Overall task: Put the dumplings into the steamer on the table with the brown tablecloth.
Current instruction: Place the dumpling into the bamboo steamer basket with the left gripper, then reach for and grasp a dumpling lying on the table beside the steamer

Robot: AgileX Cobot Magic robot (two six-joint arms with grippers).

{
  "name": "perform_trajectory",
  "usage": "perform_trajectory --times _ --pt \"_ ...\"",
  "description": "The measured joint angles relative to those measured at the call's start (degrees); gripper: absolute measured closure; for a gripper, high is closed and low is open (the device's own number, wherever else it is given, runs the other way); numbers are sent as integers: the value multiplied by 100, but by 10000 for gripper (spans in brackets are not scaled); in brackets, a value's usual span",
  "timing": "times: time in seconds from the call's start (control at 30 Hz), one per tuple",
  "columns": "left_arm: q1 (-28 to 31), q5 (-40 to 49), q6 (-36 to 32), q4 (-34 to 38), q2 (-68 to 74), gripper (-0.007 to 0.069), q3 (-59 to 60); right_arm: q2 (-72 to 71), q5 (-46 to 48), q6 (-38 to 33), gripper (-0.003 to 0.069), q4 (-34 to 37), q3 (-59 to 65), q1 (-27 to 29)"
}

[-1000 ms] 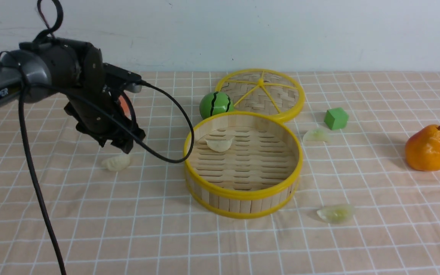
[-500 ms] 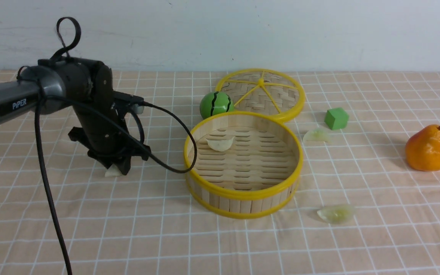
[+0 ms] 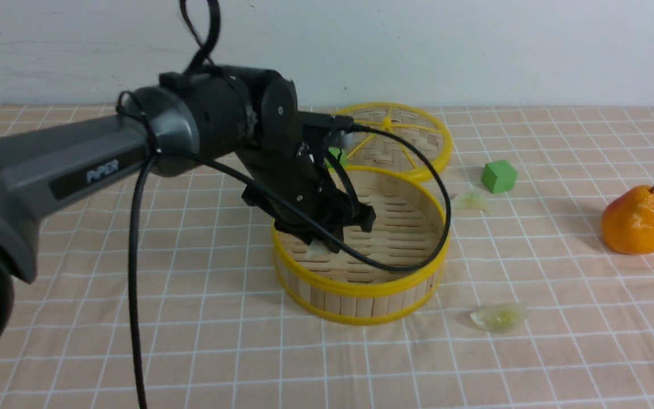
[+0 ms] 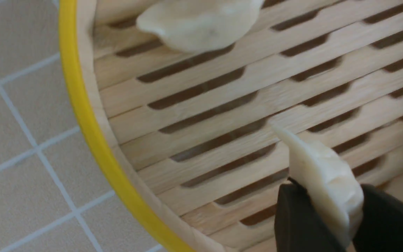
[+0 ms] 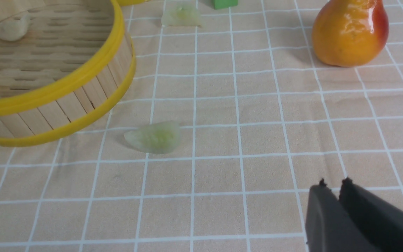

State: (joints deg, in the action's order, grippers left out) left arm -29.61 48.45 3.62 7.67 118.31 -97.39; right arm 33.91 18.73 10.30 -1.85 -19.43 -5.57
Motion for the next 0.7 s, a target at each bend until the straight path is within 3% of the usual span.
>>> perform_trajectory --times 0.07,0.2,0.27,0.4,0.5,0.7 --pt "0 37 63 -63 100 421 16 0 0 0 589 0 0 0" --pt "0 -55 103 -106 169 307 22 0 13 0 585 4 0 0" --pt "-7 -53 192 -112 156 214 -88 0 131 0 582 35 0 0" --pt "-17 291 219 -126 -179 178 -291 76 641 -60 575 237 -179 0" --pt "-17 508 142 -181 -648 214 -403 332 1123 -329 571 474 -585 0" --pt "-17 875 73 -669 -2827 502 -343 2167 2174 -2017 494 1794 -2188 0"
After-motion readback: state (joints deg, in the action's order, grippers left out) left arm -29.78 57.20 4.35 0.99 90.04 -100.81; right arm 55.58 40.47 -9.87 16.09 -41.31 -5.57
